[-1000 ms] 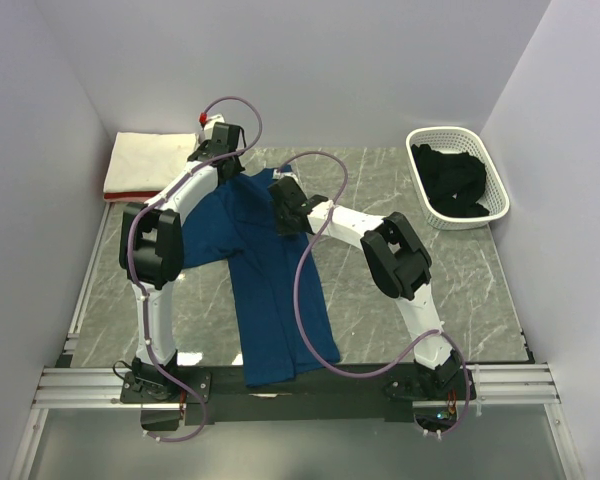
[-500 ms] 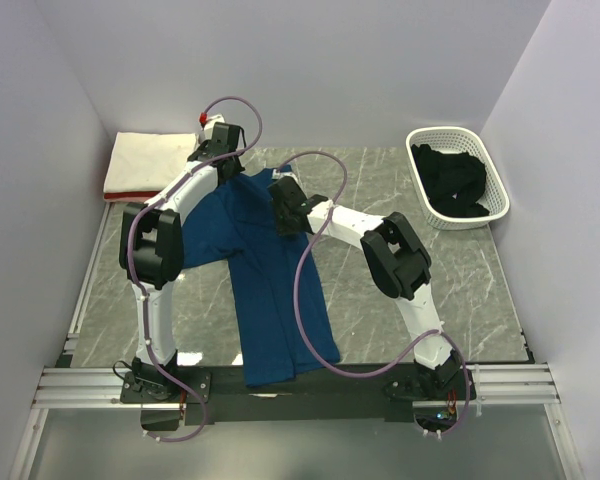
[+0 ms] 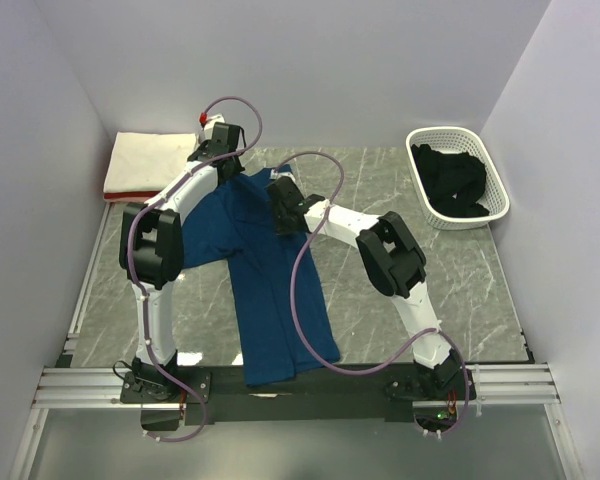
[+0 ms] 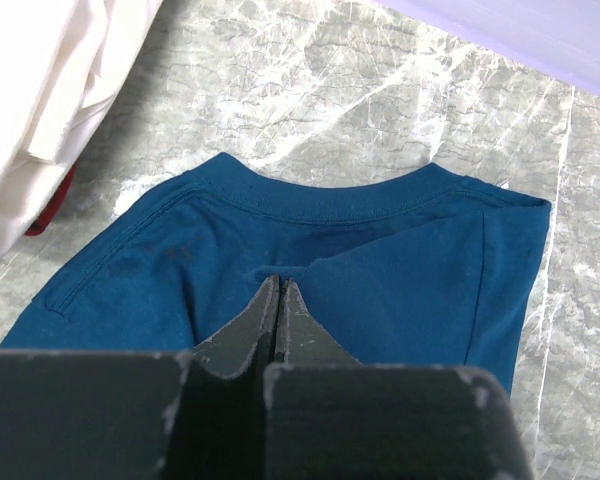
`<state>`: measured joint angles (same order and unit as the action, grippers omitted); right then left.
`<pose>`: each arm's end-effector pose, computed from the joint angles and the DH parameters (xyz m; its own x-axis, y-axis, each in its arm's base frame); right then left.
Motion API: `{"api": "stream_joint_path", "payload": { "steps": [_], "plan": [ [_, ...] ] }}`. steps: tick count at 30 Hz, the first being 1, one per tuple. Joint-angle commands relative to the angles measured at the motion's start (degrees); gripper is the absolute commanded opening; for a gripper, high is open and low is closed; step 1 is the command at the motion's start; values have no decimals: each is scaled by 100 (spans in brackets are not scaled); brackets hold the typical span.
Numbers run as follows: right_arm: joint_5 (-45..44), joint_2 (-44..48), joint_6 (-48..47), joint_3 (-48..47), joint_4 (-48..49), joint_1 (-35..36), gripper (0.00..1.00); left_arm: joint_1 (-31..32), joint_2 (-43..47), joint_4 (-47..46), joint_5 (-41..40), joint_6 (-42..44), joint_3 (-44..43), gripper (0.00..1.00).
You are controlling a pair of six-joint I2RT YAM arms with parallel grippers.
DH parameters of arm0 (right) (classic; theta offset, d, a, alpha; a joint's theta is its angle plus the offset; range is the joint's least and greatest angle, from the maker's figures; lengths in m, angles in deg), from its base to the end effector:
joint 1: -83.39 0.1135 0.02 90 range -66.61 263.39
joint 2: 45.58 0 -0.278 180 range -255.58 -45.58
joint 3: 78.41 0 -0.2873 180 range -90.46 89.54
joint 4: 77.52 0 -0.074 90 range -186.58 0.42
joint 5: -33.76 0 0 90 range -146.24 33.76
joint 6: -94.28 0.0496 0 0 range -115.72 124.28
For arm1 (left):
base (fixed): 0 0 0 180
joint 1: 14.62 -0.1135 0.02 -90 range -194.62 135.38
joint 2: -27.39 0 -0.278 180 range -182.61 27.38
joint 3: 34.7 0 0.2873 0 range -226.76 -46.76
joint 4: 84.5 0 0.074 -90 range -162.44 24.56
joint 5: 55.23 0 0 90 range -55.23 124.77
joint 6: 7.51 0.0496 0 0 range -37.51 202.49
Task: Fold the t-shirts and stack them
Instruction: Fold the tshirt
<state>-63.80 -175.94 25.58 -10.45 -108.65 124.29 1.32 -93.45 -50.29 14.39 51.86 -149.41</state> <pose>0.4221 0.3570 0.1414 -0.7474 -0.1710 -0.6420 -0.3359 0.9310 0.1430 0.5240 -0.1317 0.2435 -0.5367 -0.3434 -0.7707 -0.3152 0.9289 -0.1944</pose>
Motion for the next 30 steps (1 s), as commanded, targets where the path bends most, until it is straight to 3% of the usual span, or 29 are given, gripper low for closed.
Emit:
{"api": "stream_joint_path", "payload": {
  "steps": [1, 8, 17, 30],
  "plan": [
    [-106, 20, -29, -13, -27, 40, 11, 5, 87, -62, 8, 110, -211, 0],
    [-203, 511, 14, 260, 96, 40, 0, 5, 113, -53, -10, 119, -247, 0],
    [-98, 1127, 50, 673, 369, 32, 0, 5, 174, -9, -97, 163, -282, 0],
    [298, 1145, 23, 691, 430, 49, 0, -74, 262, 96, -256, 137, -185, 0]
  ]
}}
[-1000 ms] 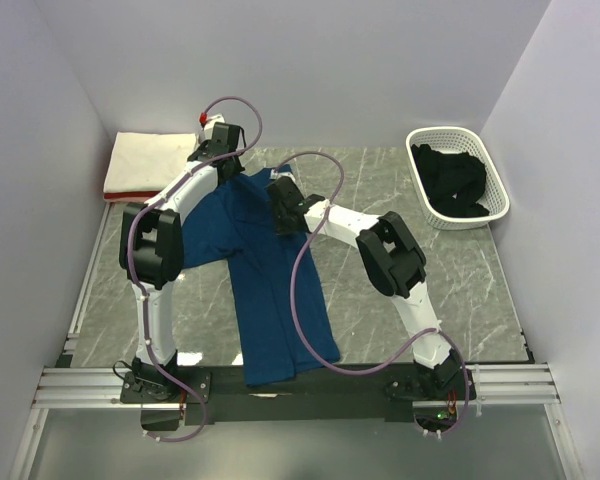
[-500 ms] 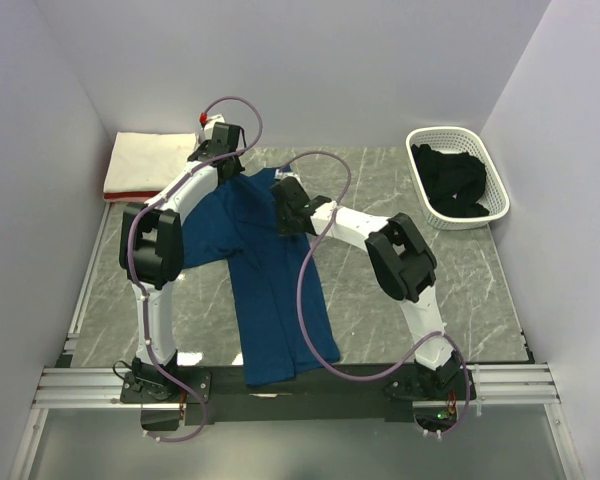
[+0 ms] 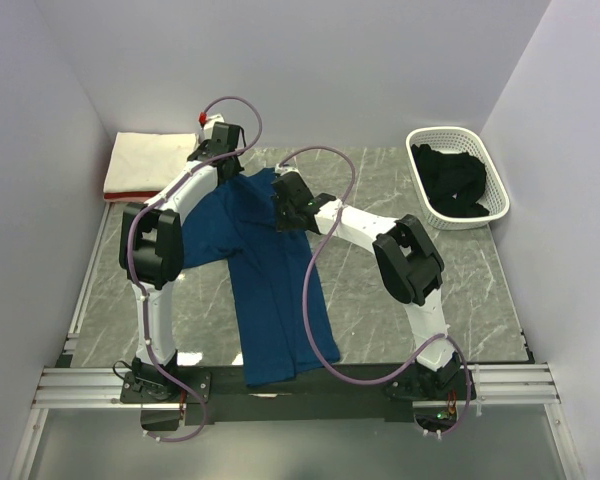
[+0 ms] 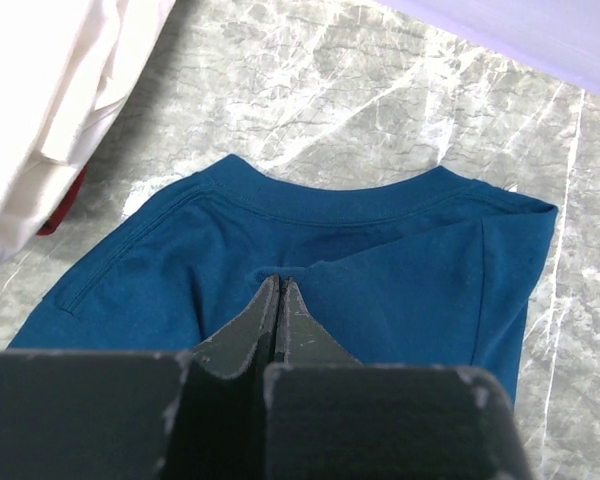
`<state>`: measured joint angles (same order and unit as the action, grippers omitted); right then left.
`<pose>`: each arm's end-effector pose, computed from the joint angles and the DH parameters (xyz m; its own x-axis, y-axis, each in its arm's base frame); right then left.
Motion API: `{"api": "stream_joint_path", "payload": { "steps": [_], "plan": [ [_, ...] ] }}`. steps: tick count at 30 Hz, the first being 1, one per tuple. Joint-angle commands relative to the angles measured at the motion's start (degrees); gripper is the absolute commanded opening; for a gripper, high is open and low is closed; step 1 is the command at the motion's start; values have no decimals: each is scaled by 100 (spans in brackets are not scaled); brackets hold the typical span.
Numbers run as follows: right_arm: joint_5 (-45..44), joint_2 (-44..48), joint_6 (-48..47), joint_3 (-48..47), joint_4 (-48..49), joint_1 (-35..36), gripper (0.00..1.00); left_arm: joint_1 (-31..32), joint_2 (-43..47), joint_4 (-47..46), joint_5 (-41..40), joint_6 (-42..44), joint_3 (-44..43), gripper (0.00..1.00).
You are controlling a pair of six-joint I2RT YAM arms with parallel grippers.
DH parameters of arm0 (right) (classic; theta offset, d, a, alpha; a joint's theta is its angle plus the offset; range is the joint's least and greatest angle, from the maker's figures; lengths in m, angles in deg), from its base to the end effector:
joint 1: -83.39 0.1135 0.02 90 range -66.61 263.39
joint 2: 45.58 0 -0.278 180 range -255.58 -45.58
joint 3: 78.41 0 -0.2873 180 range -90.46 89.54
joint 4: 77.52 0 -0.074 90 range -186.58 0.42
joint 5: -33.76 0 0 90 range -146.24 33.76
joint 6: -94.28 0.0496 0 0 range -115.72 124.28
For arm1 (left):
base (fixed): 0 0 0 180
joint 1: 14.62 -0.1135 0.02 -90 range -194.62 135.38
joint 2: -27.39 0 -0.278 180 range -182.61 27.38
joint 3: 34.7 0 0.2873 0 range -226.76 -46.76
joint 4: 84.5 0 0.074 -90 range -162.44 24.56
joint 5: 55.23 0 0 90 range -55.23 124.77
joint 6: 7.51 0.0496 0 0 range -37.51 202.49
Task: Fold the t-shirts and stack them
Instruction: Fold the tshirt
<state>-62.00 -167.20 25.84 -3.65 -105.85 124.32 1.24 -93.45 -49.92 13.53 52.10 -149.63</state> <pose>0.4030 0.3428 0.1824 -0.7141 -0.1353 -0.6869 -0.3608 0.9119 0.1955 0.5241 -0.1302 0.2445 -0.5336 -0.3386 -0.7750 -0.3249 0.9281 -0.1818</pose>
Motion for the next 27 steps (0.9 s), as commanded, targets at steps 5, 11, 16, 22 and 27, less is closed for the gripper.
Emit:
{"api": "stream_joint_path", "payload": {
  "steps": [5, 11, 16, 22, 27],
  "plan": [
    [180, 236, -12, -15, 160, 73, 0, -135, 350, -2, -162, 77, 12, 0],
    [233, 174, -47, -112, 124, 144, 0, -206, 403, -29, -144, 51, 135, 0],
    [233, 113, -82, -156, 115, 187, 0, -241, 412, -29, -144, 33, 197, 0],
    [277, -28, -91, -270, 45, 214, 0, -276, 429, -64, -135, -2, 294, 0],
    [286, -168, -82, -367, 10, 214, 0, -302, 412, -64, -144, -46, 364, 0]
  ]
}}
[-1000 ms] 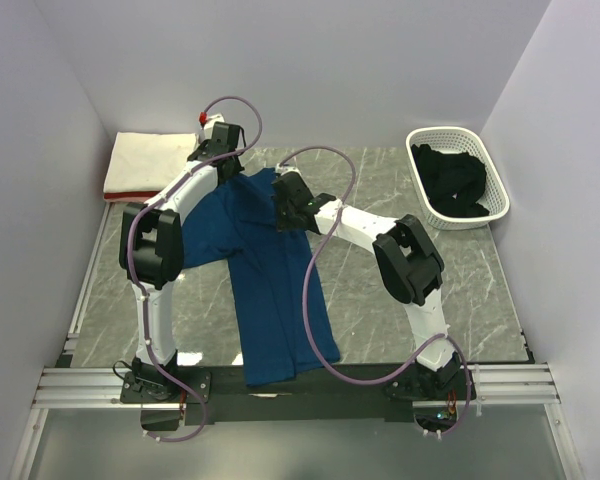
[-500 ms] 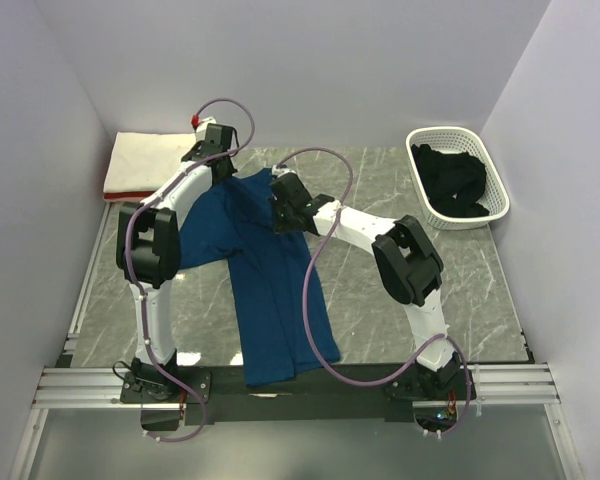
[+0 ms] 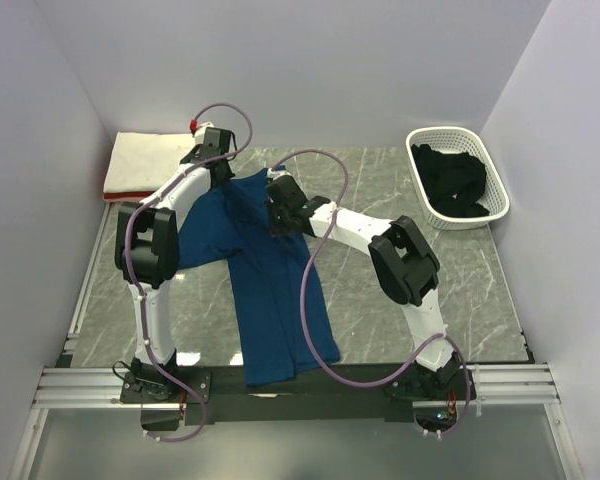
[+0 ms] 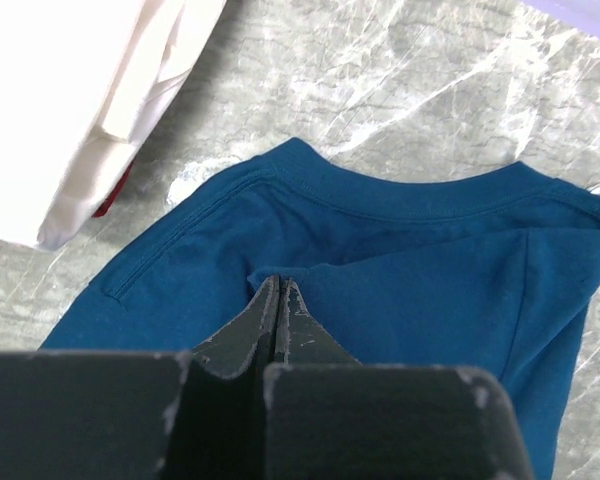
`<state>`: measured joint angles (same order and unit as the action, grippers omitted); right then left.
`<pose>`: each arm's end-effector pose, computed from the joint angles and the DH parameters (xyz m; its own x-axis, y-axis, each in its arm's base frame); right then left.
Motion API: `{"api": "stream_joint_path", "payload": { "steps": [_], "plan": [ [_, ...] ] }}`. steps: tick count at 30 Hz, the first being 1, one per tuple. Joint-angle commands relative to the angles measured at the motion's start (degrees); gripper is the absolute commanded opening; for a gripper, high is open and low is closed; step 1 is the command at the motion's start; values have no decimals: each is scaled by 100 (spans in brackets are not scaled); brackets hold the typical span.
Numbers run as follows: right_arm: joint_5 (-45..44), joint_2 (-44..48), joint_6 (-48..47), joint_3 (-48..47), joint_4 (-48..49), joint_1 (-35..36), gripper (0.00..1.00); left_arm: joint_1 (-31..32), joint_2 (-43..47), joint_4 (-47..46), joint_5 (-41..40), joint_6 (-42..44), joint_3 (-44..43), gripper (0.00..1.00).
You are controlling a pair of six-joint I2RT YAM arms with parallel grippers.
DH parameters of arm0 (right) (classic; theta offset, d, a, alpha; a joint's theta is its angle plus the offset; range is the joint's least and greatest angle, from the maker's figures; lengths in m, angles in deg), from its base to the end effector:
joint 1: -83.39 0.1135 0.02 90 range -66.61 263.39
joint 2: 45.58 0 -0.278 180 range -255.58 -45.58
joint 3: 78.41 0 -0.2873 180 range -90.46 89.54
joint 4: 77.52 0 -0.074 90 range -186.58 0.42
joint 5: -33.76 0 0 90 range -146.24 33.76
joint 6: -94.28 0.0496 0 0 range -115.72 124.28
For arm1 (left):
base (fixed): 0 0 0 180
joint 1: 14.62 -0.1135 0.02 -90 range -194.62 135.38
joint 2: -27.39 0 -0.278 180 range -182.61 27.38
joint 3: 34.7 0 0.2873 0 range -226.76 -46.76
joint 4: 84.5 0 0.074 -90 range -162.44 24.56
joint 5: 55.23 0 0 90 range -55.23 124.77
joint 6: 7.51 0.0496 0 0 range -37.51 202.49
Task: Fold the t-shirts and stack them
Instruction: Fold the tshirt
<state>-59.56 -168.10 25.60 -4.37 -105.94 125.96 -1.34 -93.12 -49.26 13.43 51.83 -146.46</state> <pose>0.3939 0.3579 0.1787 -0.7195 -0.1681 -0.6738 -0.4118 0.8846 0.2190 0.5215 -0.1045 0.2258 -0.5606 -0.3557 -0.7478 -0.3798 0.9129 -0.1495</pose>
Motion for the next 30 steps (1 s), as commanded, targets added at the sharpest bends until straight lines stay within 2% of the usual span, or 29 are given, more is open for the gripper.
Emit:
{"api": "stream_joint_path", "payload": {
  "steps": [1, 19, 22, 25, 26, 29, 30],
  "plan": [
    [41, -97, -58, -312, 10, 50, 0, -53, 405, -138, -133, -20, 73, 0],
    [296, -202, -32, -488, -43, 50, 0, -176, 300, -103, -45, -11, 56, 0],
    [427, -263, -84, -558, -95, 59, 6, -194, 169, -59, 7, -20, 30, 0],
    [463, -316, -146, -602, -218, 59, 26, -185, 72, -59, 51, -28, 47, 4],
    [437, -273, -146, -576, -245, 67, 41, -194, 19, -68, 60, -37, 73, 4],
    [366, 16, -120, -392, -262, 68, 56, -194, -60, -112, 113, -63, 170, 7],
    [366, 131, -111, -339, -262, 59, 58, -194, -61, -121, 130, -81, 188, 8]
  ]
}}
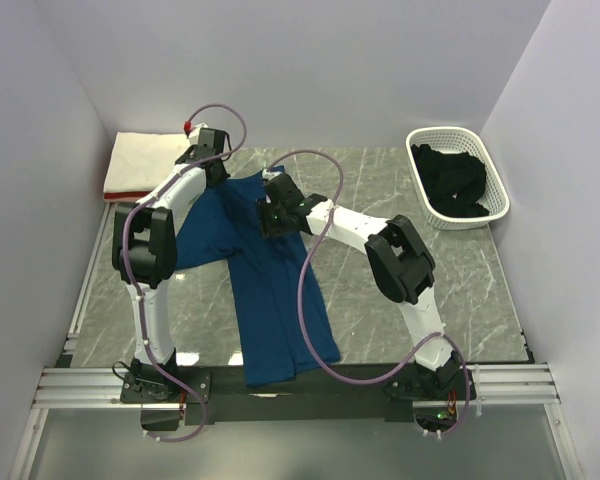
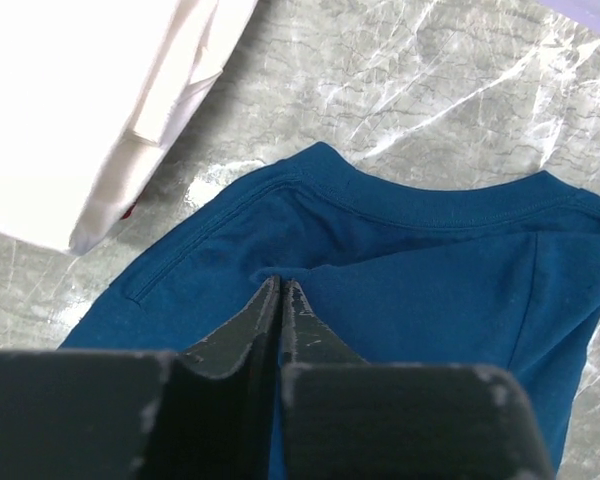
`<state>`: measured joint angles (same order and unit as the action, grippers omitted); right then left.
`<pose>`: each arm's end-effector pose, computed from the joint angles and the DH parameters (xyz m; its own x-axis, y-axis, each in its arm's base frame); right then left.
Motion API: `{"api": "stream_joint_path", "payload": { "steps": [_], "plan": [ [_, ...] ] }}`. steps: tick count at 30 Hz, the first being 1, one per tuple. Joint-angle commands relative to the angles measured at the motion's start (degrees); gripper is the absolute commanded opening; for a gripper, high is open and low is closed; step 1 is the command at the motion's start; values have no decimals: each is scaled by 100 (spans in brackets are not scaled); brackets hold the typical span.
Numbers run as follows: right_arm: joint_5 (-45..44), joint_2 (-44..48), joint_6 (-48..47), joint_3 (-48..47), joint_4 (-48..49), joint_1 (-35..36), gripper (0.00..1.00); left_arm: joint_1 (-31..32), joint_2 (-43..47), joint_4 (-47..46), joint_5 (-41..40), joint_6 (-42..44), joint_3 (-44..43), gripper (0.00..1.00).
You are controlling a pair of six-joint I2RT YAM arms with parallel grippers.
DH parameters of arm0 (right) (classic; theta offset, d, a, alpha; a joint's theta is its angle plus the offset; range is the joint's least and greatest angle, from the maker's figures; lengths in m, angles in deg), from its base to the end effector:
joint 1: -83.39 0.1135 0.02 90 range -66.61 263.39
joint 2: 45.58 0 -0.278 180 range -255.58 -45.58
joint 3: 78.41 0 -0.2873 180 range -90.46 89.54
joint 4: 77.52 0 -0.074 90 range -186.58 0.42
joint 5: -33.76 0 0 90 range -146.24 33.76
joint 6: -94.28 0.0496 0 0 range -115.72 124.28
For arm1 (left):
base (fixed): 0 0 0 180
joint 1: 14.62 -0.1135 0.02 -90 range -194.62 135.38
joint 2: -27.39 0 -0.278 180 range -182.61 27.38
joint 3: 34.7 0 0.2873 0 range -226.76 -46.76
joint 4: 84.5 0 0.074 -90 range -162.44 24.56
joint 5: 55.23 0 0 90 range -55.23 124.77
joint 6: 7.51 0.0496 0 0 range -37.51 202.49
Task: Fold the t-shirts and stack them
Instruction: Fold the tshirt
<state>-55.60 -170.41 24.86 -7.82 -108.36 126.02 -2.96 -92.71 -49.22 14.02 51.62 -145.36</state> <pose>0.3978 0.3669 0.1760 -0.7377 -0.2013 -0.6444 -0.4525 0.8558 0.2506 0.5210 -0.0896 0.2222 -0.5620 -0.3740 -0.7378 -0.4030 0.9027 -0.1506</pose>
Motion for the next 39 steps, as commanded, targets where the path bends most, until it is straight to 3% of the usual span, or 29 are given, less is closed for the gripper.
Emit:
{"api": "stream_joint_path", "payload": {
  "steps": [1, 6, 10, 19, 26, 39],
  "plan": [
    [-55, 485, -2, 137, -72, 61, 59, -24, -119, -160, 89, -68, 113, 11],
    [-346, 1636, 306, 647, -389, 43, 58, -23, -102, -266, 159, -121, 351, 13],
    [-196, 2498, 684, 1719, -406, 183, 48, -32, -93, -336, 212, -138, 474, 12],
    [-539, 3948, 1492, 3837, -319, 1457, 42, -76, -14, -485, 318, -147, 676, 14],
    [-935, 4371, 2143, 4533, -433, 2266, 42, -85, -32, -503, 397, -173, 676, 14],
    [-1339, 3870, 2811, 4559, -811, 3234, 42, -85, -58, -521, 432, -165, 720, 13]
  ]
}}
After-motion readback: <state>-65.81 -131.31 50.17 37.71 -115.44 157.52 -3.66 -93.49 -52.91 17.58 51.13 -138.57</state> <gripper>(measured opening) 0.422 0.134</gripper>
